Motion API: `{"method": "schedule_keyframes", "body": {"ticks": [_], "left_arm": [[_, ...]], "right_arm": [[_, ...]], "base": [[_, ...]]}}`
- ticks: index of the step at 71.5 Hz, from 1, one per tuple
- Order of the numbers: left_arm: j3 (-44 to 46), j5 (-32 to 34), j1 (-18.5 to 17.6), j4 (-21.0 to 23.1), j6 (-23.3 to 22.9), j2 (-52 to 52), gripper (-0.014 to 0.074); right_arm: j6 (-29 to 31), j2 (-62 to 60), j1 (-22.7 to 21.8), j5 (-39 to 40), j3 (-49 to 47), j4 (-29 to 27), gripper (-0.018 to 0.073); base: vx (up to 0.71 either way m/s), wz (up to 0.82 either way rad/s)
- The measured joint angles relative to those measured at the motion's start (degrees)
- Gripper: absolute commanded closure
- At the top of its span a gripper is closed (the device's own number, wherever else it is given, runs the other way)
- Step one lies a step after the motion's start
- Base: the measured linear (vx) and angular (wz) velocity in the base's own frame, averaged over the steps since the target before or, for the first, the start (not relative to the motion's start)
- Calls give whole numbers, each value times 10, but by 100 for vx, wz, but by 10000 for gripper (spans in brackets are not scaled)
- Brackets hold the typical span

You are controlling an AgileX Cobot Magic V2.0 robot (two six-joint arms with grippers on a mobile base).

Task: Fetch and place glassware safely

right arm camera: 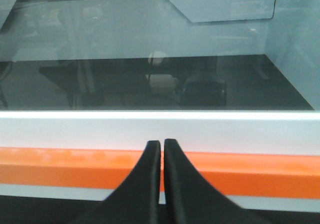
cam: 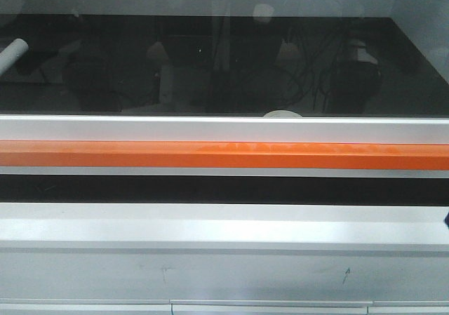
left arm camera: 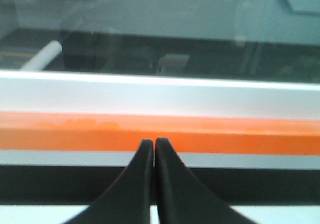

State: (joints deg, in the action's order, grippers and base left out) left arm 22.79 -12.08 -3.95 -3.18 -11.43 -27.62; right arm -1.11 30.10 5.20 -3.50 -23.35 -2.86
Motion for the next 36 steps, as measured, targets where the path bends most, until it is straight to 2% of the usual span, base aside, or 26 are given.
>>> {"method": "schedule_keyframes", "body": {"ticks": [9, 19, 36], "left_arm": [[-33, 12, 0, 1, 12, -12, 603], [-85, 68, 0, 1, 15, -15, 603], [-109, 137, 0, 1, 15, -60, 603]], "right_arm": [[-3, 0, 0, 62, 60, 0, 563], [-4, 9, 0, 120, 123, -2, 563], [-4, 63, 0, 171, 136, -2, 563]], "base": [[0, 0], [0, 0], [0, 0]]}}
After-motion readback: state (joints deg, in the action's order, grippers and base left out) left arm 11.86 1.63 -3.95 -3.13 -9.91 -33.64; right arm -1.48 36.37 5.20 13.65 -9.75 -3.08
